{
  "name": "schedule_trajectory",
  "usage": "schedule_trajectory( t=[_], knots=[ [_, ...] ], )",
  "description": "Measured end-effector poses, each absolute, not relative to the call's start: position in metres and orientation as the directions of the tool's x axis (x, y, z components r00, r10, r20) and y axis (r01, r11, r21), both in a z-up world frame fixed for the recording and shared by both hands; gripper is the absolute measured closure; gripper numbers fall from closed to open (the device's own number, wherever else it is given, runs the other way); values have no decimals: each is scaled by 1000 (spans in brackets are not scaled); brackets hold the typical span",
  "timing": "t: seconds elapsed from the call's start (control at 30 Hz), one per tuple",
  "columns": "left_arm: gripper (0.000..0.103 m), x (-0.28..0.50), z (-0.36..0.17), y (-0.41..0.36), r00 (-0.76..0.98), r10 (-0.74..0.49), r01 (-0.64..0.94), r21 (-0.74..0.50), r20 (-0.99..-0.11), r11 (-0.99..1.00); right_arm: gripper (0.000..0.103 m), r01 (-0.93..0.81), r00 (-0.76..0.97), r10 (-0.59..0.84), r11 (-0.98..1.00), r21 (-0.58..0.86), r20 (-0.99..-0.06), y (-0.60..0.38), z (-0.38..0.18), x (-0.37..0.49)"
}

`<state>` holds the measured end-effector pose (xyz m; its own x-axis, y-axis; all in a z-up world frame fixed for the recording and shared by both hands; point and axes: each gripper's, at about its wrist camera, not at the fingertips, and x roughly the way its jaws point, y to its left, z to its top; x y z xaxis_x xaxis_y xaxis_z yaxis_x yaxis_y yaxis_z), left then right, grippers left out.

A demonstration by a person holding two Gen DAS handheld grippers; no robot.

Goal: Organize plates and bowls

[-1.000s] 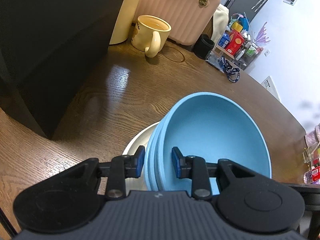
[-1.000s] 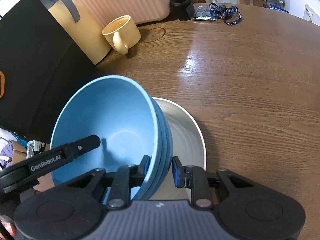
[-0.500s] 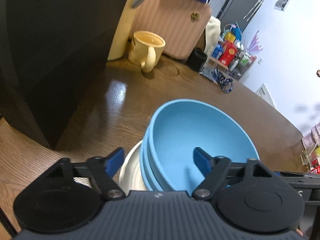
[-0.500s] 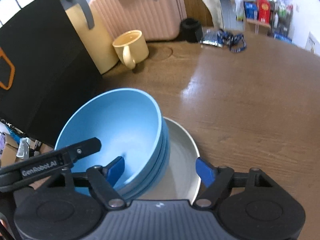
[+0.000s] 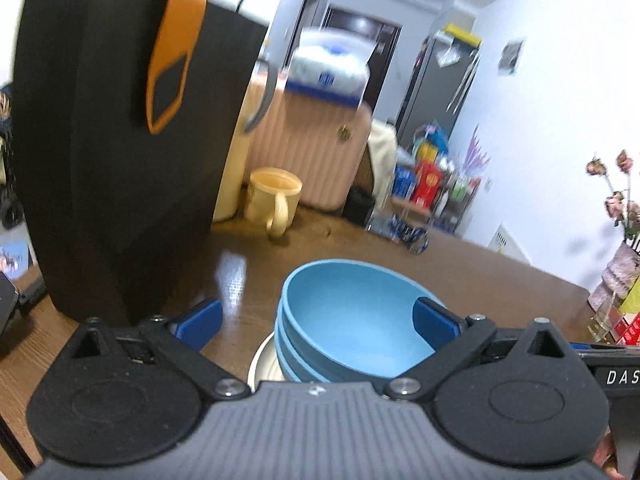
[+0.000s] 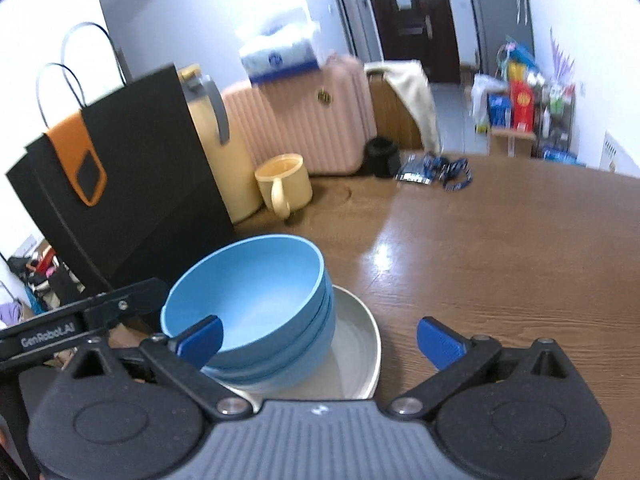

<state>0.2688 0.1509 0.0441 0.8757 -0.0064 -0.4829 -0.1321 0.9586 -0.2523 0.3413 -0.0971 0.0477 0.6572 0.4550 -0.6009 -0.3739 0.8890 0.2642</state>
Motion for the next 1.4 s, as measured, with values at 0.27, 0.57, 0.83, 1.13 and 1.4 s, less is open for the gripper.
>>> schedule_trajectory(
  t=[0.27,0.57,0.83,1.13,1.4],
  knots=[
    [0,200,54,118,936,-16,-60,-205,-351,977,0,-337,763,383,923,184,-521,-128,42,263],
    [0,128,39,69,946,-37,-2,-121,-322,993,0,-265,860,282,959,100,-426,-172,31,154],
    [0,66,14,38,944,-40,22,-59,-327,998,0,-205,897,208,978,49,-391,-200,10,73],
    [0,31,-8,19,926,-85,76,-38,-368,996,0,-145,905,166,986,82,-391,-221,-12,15],
    [0,28,-11,15,923,-103,95,-39,-371,995,0,-128,905,153,988,91,-396,-224,-19,8]
  ],
)
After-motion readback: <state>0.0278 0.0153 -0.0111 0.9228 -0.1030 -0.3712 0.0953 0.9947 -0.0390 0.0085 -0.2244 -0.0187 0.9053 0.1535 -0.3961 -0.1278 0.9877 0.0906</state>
